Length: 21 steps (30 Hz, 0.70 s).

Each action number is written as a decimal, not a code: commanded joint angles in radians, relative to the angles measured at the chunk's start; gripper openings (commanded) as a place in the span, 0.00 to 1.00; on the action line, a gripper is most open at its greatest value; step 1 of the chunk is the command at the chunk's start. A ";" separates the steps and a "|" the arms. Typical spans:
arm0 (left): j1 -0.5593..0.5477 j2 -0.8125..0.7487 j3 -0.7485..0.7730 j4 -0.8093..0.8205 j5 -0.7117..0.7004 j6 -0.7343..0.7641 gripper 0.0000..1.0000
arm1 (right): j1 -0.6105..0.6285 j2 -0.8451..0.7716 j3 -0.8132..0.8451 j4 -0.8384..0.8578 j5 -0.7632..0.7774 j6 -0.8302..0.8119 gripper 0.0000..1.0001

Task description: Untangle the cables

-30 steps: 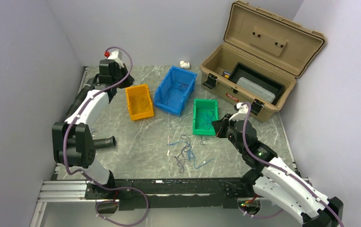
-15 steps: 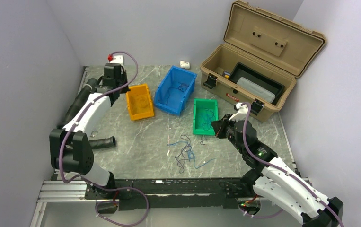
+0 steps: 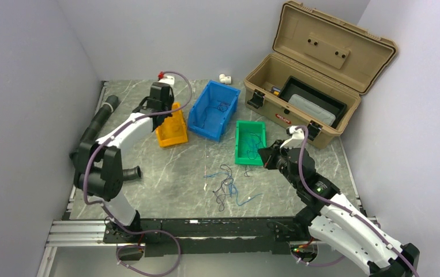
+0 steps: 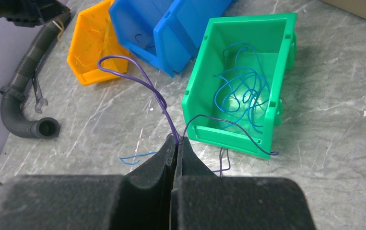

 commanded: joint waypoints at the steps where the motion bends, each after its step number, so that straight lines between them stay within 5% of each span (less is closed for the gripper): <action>1: -0.029 0.086 0.060 0.097 0.059 0.063 0.00 | 0.001 -0.022 0.052 -0.027 0.007 -0.002 0.00; 14: -0.030 0.279 0.196 0.071 0.020 0.144 0.00 | -0.001 -0.037 0.070 -0.058 0.034 -0.018 0.00; 21: -0.026 0.392 0.396 -0.250 0.117 -0.004 0.00 | 0.000 -0.012 0.086 -0.051 0.034 -0.024 0.00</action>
